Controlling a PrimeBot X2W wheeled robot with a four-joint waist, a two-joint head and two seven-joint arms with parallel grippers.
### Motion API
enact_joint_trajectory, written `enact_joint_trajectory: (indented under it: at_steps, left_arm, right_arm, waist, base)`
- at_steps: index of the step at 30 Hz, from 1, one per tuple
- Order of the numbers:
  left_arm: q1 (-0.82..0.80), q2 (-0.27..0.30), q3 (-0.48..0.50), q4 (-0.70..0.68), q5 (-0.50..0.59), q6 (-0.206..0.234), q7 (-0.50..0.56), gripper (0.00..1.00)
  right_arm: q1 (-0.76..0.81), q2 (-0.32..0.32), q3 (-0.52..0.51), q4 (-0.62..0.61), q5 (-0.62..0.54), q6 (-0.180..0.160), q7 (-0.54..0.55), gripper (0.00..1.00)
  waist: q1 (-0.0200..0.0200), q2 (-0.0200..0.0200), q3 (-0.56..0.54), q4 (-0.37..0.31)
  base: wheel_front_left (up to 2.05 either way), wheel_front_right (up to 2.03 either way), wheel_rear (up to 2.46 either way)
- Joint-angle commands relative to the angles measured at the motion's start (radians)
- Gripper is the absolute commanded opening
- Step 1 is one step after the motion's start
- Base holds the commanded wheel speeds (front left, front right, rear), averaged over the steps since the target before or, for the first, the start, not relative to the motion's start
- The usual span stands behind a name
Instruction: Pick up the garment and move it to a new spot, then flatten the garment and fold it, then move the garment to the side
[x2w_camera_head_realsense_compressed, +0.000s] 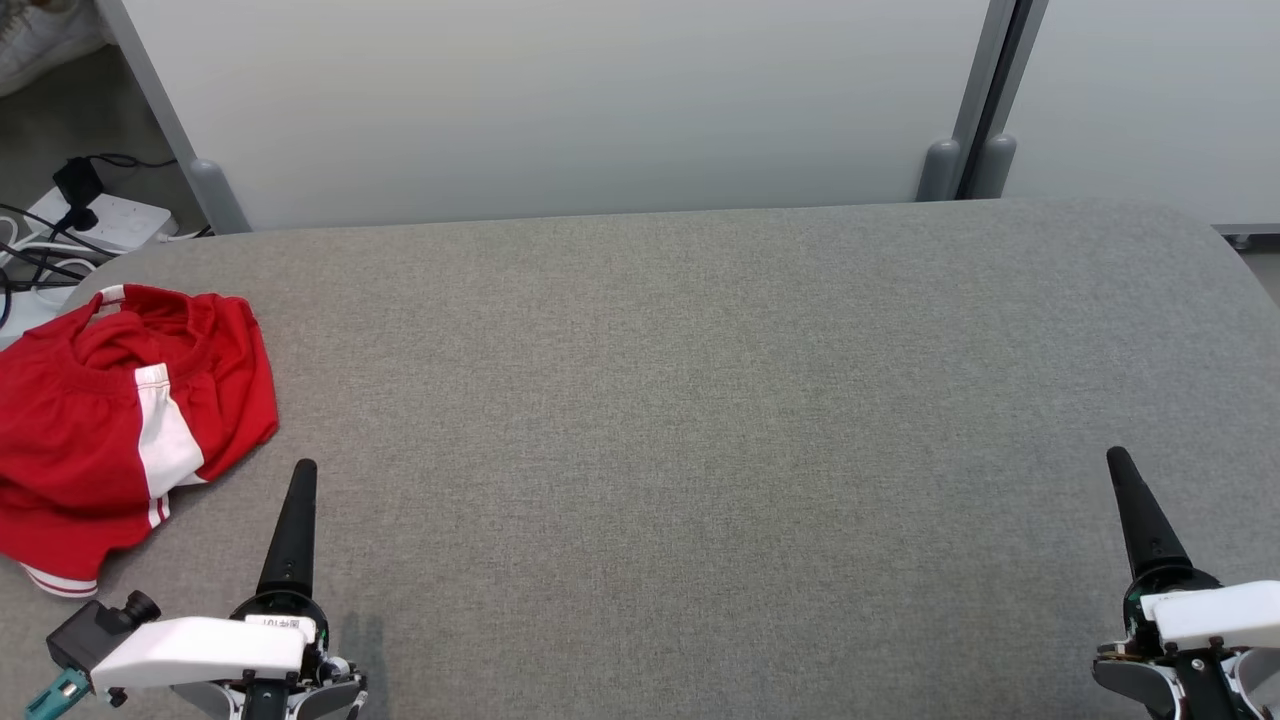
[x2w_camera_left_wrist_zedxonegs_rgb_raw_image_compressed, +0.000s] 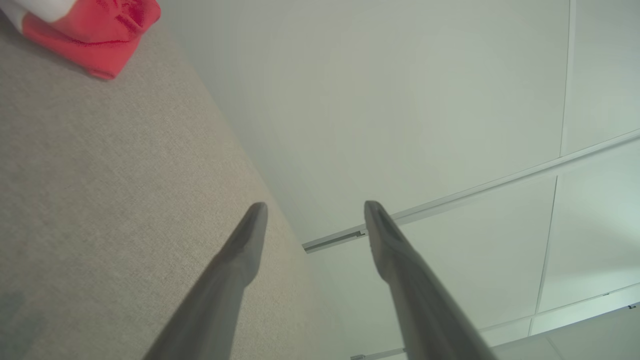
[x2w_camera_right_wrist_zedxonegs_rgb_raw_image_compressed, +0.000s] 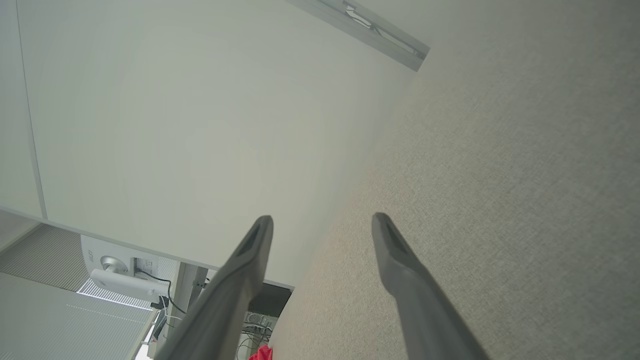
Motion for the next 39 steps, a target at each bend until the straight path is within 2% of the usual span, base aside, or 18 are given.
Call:
enact_joint_trajectory:
  at_steps: [1, 19, 39]
  left_arm:
    - [-0.057, 0.024, 0.004, -0.038, 0.041, 0.005, -0.009, 1.0]
    - [-0.066, 0.068, -0.051, -0.082, 0.368, 0.045, -0.059, 1.0]
    - [-0.061, 0.111, -0.099, -0.047, 0.639, 0.101, -0.117, 1.0]
  right_arm:
    - [-0.052, -0.026, 0.01, -0.041, -0.042, 0.003, -0.018, 1.0]
    - [-0.063, -0.075, 0.067, -0.076, -0.357, 0.004, -0.048, 1.0]
    - [-0.059, -0.084, 0.114, -0.043, -0.628, 0.005, -0.095, 1.0]
  waist:
    - [-0.0001, 0.0, -0.001, 0.0]
    - [-0.0001, 0.0, -0.01, 0.007]
    - [-0.0001, 0.0, -0.02, 0.006]
  base:
    - [0.0, 0.0, 0.0]
    - [0.0, 0.0, 0.0]
    - [0.0, 0.0, 0.0]
